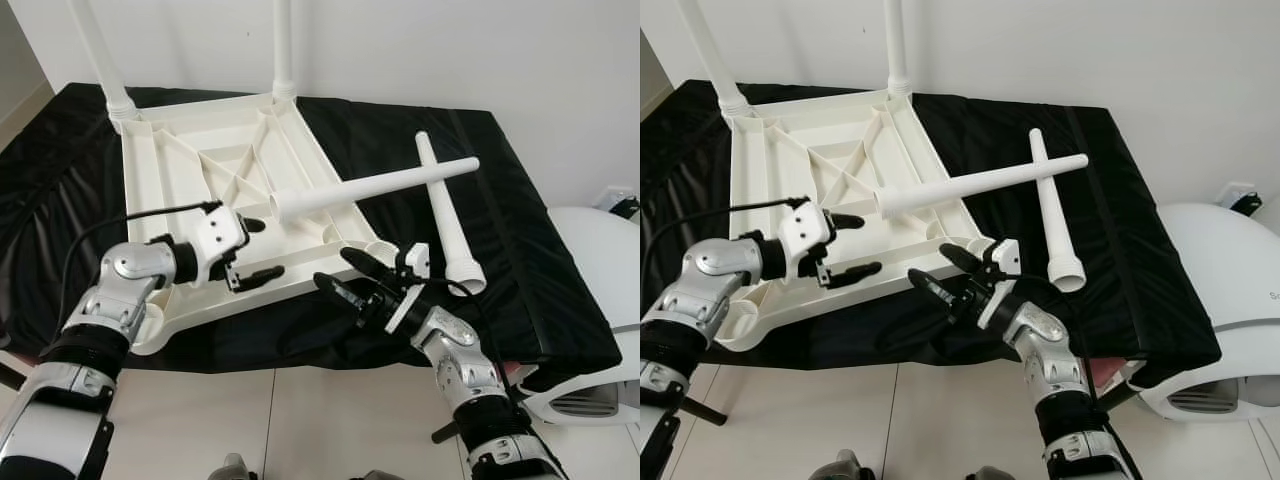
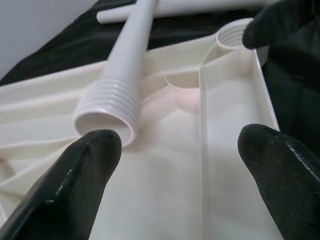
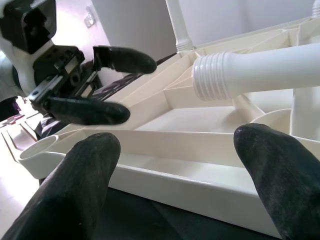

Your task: Building children table

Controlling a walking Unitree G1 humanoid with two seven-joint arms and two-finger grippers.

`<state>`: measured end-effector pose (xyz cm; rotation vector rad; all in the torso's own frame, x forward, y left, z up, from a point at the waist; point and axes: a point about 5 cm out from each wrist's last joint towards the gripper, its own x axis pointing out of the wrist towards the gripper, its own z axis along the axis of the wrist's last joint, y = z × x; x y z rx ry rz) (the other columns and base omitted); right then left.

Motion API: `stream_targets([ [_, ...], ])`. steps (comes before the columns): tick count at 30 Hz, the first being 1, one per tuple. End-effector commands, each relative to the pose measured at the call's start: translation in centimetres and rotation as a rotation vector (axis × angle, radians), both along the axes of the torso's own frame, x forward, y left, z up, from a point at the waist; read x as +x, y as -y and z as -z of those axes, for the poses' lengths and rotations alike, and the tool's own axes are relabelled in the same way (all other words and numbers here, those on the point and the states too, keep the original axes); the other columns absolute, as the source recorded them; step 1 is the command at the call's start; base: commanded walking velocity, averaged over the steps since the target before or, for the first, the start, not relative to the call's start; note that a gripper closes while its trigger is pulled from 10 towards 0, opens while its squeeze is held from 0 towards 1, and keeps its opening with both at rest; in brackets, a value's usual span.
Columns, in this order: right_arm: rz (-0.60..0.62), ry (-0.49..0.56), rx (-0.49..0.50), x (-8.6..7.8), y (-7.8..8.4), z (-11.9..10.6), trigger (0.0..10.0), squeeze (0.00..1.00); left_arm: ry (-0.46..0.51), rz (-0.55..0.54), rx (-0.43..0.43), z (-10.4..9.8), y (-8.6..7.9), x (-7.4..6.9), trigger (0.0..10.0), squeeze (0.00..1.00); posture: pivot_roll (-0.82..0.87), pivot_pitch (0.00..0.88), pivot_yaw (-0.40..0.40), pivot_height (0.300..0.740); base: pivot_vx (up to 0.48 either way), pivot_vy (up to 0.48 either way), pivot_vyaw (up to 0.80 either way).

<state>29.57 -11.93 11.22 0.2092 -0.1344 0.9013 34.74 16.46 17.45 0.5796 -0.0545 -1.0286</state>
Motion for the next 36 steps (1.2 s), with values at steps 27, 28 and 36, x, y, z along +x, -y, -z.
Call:
stream_targets([
  [27, 0.155, 0.065, 0.083, -4.3, 2.8, -1.2, 10.0, 0.0, 0.19, -0.168, 0.144, -6.8, 5.4, 5.9, 10.0, 0.0, -0.1, 0.038, 0.071, 0.74, 0.0, 0.0, 0.0],
  [28, 0.155, 0.065, 0.083, -4.3, 2.8, -1.2, 10.0, 0.0, 0.19, -0.168, 0.144, -6.8, 5.4, 5.9, 10.0, 0.0, -0.1, 0.038, 0.071, 0.74, 0.0, 0.0, 0.0],
  [36, 0.253, 0.086, 0.077, -4.9, 3.4, -1.7, 10.0, 0.0, 0.155, -0.225, 0.171, -6.4, 6.5, 6.3, 10.0, 0.0, -0.12, 0.051, 0.091, 0.74, 0.0, 0.0, 0.0],
])
